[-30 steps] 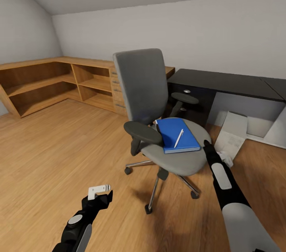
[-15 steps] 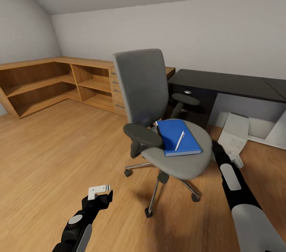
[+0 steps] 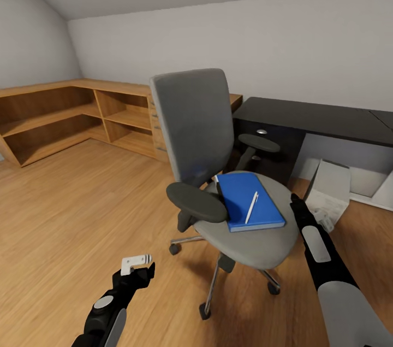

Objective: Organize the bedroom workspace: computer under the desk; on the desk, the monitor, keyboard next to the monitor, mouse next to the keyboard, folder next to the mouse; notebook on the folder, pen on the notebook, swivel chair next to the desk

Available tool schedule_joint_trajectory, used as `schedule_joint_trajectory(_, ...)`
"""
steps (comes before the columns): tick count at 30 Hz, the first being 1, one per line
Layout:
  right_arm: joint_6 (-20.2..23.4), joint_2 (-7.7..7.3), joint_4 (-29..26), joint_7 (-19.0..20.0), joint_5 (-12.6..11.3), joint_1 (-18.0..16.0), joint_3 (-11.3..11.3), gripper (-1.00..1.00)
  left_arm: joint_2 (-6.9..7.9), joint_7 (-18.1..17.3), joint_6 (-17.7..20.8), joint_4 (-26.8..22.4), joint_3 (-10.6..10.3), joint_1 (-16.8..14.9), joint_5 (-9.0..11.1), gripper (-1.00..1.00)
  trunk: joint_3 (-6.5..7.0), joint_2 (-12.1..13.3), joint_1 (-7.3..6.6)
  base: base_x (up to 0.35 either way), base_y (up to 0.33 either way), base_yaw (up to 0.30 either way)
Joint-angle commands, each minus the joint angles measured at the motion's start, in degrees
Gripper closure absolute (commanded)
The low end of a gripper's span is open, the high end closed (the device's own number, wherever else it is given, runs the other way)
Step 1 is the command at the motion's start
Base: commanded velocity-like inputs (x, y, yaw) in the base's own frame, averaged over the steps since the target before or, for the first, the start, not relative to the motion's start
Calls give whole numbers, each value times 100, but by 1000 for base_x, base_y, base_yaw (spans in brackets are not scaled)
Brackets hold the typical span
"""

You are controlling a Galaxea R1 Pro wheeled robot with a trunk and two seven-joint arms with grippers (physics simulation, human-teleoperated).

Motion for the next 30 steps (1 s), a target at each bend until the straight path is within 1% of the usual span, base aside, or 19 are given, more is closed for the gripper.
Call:
schedule_joint_trajectory(1,10,0,-7,-28,-55,-1,4,-100,2,54,23,-8,-10,-2,60,-100,-5,-2,-1,30,0,0)
schedule_joint_trajectory(5,24,2,-7,-45,-77,0,-1,-100,-1,56,23,-8,-10,-2,59,-100,-5,-2,-1,16,0,0)
schedule_joint_trajectory(8,27,2,-16,-39,-267,0,3,-100,-5,57,23,-8,-10,-2,59,-100,-5,-2,-1,2,0,0)
schedule_joint_trajectory(10,27,9,-29,-34,-323,0,6,-100,-6,57,23,-8,-10,-2,60,-100,-5,-2,-1,0,0,0)
schedule_joint_trajectory(17,27,108,-34,-30,-360,0,13,-100,-3,57,23,-8,-10,-2,60,-100,-5,-2,-1,0,0,22)
schedule_joint_trajectory(30,27,117,-33,-30,-362,0,13,-100,0,51,23,-8,-10,-2,65,-100,-5,-2,-1,0,0,214)
